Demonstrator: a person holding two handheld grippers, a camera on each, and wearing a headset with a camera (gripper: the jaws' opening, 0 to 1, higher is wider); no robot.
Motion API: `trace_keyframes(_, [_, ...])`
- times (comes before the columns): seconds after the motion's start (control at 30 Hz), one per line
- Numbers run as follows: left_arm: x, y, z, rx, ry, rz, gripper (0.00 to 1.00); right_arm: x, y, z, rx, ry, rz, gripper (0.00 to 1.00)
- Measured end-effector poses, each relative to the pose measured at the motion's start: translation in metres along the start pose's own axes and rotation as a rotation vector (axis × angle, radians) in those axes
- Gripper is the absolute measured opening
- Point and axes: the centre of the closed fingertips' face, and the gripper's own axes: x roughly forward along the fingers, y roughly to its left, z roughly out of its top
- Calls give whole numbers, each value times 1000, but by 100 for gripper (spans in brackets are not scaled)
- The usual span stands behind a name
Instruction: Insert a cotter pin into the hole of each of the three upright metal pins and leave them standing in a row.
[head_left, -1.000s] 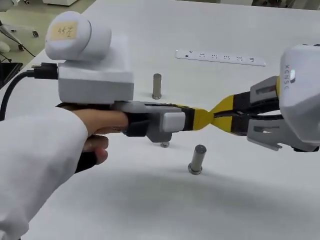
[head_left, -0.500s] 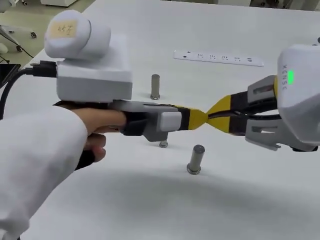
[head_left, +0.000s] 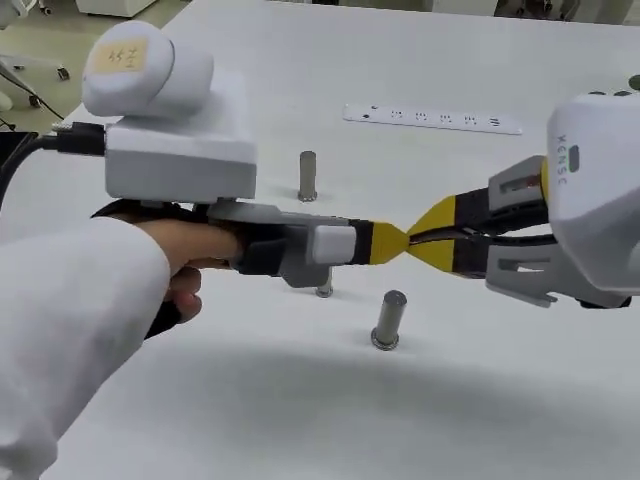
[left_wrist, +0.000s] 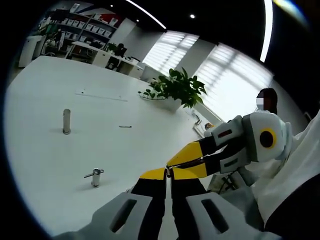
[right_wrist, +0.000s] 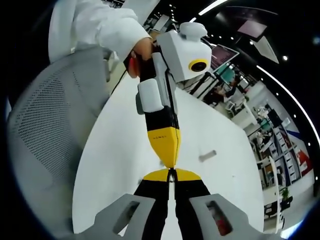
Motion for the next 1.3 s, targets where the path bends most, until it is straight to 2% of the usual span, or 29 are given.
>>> trace_keyframes(0.1, [0, -1, -3, 16, 8, 3, 0, 0, 1, -5, 27, 22, 3, 0])
trace_keyframes(0.13, [-1, -1, -4, 20, 11, 6, 0, 0, -2, -6, 54, 21, -12, 1])
trace_keyframes(0.2, [-2, 0, -7, 39, 21, 12, 0, -1, -2, -9, 73, 24, 1, 8])
trace_keyframes(0.3, [-5, 0, -8, 60, 25, 9, 0, -3, -3, -14, 128, 19, 23, 12])
trace_keyframes(0.47, [-12, -4, -2, 120, -8, -1, 0, -2, -4, -26, 221, 33, 60, 20])
trace_keyframes(0.5, [-13, -5, 0, 148, -13, -1, 0, -2, 0, -30, 256, 34, 89, 21])
trace_keyframes(0.53, [-15, -5, 1, 174, -17, -1, 0, -2, 0, -30, 279, 27, 95, 21])
trace_keyframes(0.63, [-17, -8, 1, 227, -15, -14, 0, -3, 4, -27, 351, -12, 151, 20])
trace_keyframes(0.67, [-18, -10, 1, 250, -15, -19, 0, -4, 6, -25, 378, -31, 185, 20])
trace_keyframes(0.73, [-20, -12, 3, 310, -20, -26, 0, -7, 13, -8, 413, -70, 225, 19])
trace_keyframes(0.8, [-22, -14, 5, 375, -29, -31, 0, -9, 10, -5, 444, -87, 228, 19])
trace_keyframes(0.87, [-23, -16, 5, 389, -34, -37, 0, -10, 11, -4, 475, -102, 259, 19])
trace_keyframes(0.97, [-23, -16, 6, 385, -38, -46, 0, -11, 10, -1, 502, -127, 290, 16])
trace_keyframes(1.17, [-24, -21, 3, 482, -33, -76, 0, -13, 9, 7, 526, -175, 328, 12])
trace_keyframes(1.3, [-23, -28, 1, 539, -31, -103, 0, -13, 16, 10, 507, -177, 362, 12])
